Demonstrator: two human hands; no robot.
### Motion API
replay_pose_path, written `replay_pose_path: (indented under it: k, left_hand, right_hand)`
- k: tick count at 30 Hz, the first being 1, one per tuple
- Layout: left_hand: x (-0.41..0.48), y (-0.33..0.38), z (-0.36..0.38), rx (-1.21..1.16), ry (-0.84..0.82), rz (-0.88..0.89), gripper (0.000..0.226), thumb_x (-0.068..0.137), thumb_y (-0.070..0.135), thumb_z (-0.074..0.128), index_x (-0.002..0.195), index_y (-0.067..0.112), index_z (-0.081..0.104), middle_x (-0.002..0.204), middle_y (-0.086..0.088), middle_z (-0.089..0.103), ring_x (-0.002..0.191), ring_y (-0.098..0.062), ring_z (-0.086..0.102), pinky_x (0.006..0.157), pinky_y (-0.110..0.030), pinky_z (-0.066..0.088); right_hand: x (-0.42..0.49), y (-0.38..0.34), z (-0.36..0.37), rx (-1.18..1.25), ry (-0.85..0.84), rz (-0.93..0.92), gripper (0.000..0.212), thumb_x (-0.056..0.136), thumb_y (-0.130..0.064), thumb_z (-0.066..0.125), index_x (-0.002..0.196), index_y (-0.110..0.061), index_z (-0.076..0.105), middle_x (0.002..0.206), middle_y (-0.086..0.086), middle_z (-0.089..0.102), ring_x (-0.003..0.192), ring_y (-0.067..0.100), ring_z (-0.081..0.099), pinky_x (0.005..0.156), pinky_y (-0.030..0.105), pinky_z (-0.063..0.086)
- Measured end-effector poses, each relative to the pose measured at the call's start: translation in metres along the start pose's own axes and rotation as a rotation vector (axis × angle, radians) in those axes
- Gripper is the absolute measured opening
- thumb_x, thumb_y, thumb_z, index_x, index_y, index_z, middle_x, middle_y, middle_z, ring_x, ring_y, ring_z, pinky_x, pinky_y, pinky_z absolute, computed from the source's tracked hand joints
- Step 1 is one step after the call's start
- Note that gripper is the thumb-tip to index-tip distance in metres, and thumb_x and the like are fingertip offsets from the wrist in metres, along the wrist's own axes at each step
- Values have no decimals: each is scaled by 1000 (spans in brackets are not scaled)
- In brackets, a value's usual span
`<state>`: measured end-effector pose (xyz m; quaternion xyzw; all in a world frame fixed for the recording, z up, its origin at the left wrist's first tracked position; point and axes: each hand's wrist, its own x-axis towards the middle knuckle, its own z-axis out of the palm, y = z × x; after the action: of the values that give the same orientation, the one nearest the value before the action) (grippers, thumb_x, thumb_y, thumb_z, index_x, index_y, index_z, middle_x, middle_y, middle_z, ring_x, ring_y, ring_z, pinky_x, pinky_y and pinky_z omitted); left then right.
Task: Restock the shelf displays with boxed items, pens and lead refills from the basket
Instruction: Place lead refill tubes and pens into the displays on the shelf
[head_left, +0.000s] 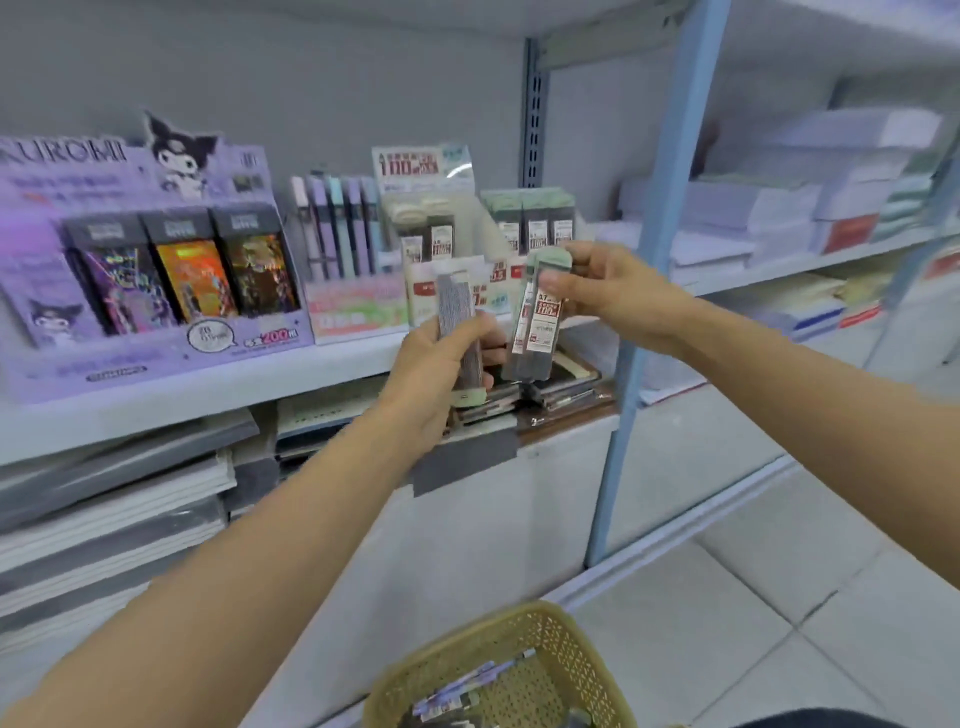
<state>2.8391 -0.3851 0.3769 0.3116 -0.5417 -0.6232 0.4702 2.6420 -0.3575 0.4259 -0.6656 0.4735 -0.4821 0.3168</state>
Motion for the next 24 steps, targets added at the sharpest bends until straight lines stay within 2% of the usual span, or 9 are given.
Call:
replay_pose_path:
  k: [2, 4, 7, 9, 12, 17, 20, 24]
  left_hand:
    - [14, 18, 2, -2, -24, 13, 11, 95, 15, 57, 103, 9, 62, 75, -2, 73, 72, -13, 70, 59, -25, 55]
    - [26, 30, 2, 20, -47, 50, 9, 97, 9, 53, 103, 6, 59, 69, -3, 72, 66, -14, 70, 58, -22, 55]
    - [39, 44, 0, 79, -70, 129, 10, 98, 12, 52, 105, 12, 59, 74, -3, 74, 73, -17, 72, 65, -24, 57]
    - [47, 50, -4, 111, -47, 161, 12, 98, 14, 53, 108, 15, 60, 80, -3, 75, 80, -21, 73, 72, -31, 59]
    - [55, 52, -6, 107, -33, 165, 14, 97, 15, 54, 110, 14, 60, 84, -6, 74, 83, -25, 73, 78, -37, 59]
    - [62, 48, -5, 149, -37, 181, 18, 97, 15, 53, 114, 15, 59, 82, -3, 74, 78, -21, 73, 74, -31, 59]
    - [65, 46, -5, 163, -49, 185, 21, 97, 14, 53, 117, 12, 58, 83, -4, 74, 76, -21, 72, 76, -34, 58]
    - [67, 46, -5, 153, -64, 187, 18, 97, 13, 53, 114, 12, 60, 79, -2, 74, 74, -19, 71, 72, -31, 59]
  right_hand:
    - [17, -17, -22, -33, 121, -59, 22, 96, -6, 54, 117, -4, 60, 105, 10, 67, 93, 18, 65, 84, 33, 56]
    - [34, -31, -42, -36, 214, -111, 14, 97, -6, 54, 108, -10, 62, 96, 7, 66, 89, 18, 64, 88, 37, 54]
    - [57, -42, -71, -103, 317, -170, 12, 97, -8, 54, 100, -16, 61, 89, 1, 66, 83, 13, 64, 80, 33, 54]
    - [70, -43, -87, -193, 365, -166, 10, 97, -9, 55, 104, -14, 60, 93, 2, 67, 89, 17, 65, 80, 31, 54]
    - [82, -38, -100, -321, 332, -132, 12, 97, -9, 55, 108, -13, 57, 96, 2, 68, 91, 15, 66, 81, 29, 54]
    - [97, -35, -102, -506, 217, -61, 20, 98, -10, 52, 118, -6, 55, 107, 11, 67, 98, 18, 65, 91, 37, 53]
    - [106, -38, -97, -576, 186, -66, 22, 99, -9, 50, 119, -3, 53, 110, 18, 66, 104, 27, 64, 92, 42, 52]
    - [116, -43, -98, -649, 183, -36, 21, 99, -12, 51, 119, -7, 54, 109, 16, 66, 105, 30, 63, 92, 48, 52]
